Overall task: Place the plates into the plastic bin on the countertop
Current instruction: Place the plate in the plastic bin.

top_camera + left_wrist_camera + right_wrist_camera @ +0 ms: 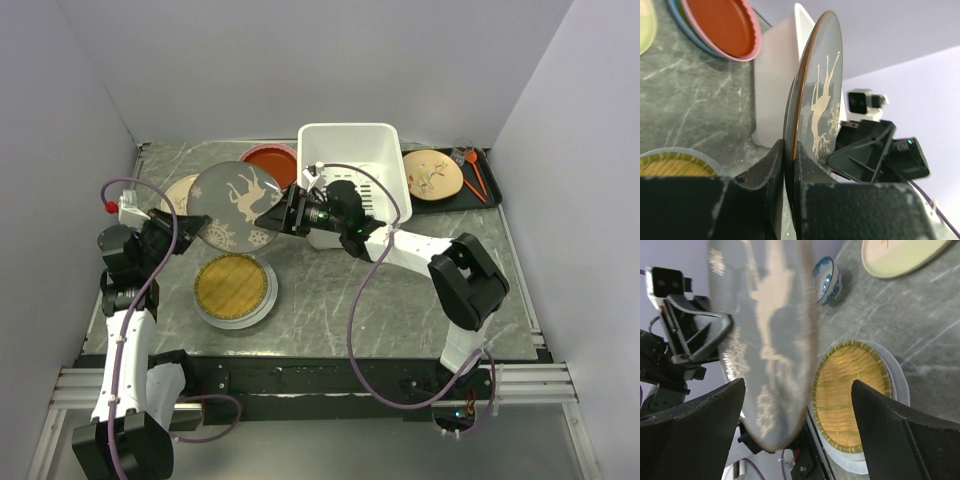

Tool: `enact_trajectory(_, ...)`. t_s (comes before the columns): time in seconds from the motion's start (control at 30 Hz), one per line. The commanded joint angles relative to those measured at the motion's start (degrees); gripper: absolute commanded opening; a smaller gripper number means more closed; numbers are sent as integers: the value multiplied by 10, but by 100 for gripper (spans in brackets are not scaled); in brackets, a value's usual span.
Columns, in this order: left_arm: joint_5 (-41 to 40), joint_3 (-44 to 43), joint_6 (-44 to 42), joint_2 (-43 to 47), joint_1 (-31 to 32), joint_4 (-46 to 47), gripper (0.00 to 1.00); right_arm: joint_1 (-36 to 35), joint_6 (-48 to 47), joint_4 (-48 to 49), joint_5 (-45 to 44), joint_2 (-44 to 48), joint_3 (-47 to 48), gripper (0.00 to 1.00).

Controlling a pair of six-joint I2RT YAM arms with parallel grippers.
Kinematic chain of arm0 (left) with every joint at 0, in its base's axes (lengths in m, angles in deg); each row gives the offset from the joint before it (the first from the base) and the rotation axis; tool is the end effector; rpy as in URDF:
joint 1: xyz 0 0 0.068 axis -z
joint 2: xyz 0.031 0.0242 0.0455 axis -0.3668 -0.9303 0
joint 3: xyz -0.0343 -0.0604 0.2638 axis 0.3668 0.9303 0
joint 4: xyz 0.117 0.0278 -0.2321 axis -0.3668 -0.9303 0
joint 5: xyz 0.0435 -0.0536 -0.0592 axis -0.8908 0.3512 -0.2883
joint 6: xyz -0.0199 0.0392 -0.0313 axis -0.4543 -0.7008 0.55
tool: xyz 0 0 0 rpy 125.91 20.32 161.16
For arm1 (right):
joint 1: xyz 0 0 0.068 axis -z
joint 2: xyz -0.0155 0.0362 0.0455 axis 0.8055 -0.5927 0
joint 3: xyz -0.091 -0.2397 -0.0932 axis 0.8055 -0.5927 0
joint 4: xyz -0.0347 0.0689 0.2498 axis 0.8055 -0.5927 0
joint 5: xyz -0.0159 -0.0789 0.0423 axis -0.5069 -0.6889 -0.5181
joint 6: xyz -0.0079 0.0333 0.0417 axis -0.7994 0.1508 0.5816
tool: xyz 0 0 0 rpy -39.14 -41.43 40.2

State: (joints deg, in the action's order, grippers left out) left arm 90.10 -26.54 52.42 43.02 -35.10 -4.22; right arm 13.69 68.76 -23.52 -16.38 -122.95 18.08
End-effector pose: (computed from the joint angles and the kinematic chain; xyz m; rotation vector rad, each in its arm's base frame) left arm 0.1866 0.0239 0.2969 -0.6104 1.6987 -1.0705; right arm 0.3043 0.2788 0.2605 -0.2309 1.9715 1.6054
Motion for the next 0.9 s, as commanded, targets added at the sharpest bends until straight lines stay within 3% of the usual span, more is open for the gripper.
enact_trajectory(0.0, 64, 1, 41, 8, -1, 143, 1, 2, 27, 70, 25, -8, 15, 92)
enact_trajectory(0.3, 83, 17, 40, 13, 0, 141, 1, 3, 44, 141, 12, 23, -38, 90)
enact_trajectory(0.4, 87, 29, 39, 17, 0, 140, 1, 3, 60, 170, 16, 23, -51, 84)
enact_trajectory(0.5, 87, 35, 38, 23, 0, 137, 1, 4, 75, 194, 22, 18, -55, 73)
enact_trajectory(0.6, 87, 33, 31, 26, 0, 126, 1, 3, 82, 208, 23, 16, -52, 54)
enact_trajectory(0.7, 84, 28, 20, 25, 0, 112, 1, 4, 84, 212, 24, 12, -43, 24)
enact_trajectory(0.73, 83, 27, 17, 27, 0, 108, 1, 4, 86, 214, 28, 8, -37, 7)
enact_trajectory(0.77, 78, 24, 9, 28, 0, 97, 1, 5, 89, 214, 30, 4, -33, 0)
enact_trajectory(0.87, 65, 19, -13, 33, 0, 76, 1, 3, 96, 221, 35, -8, -22, 0)
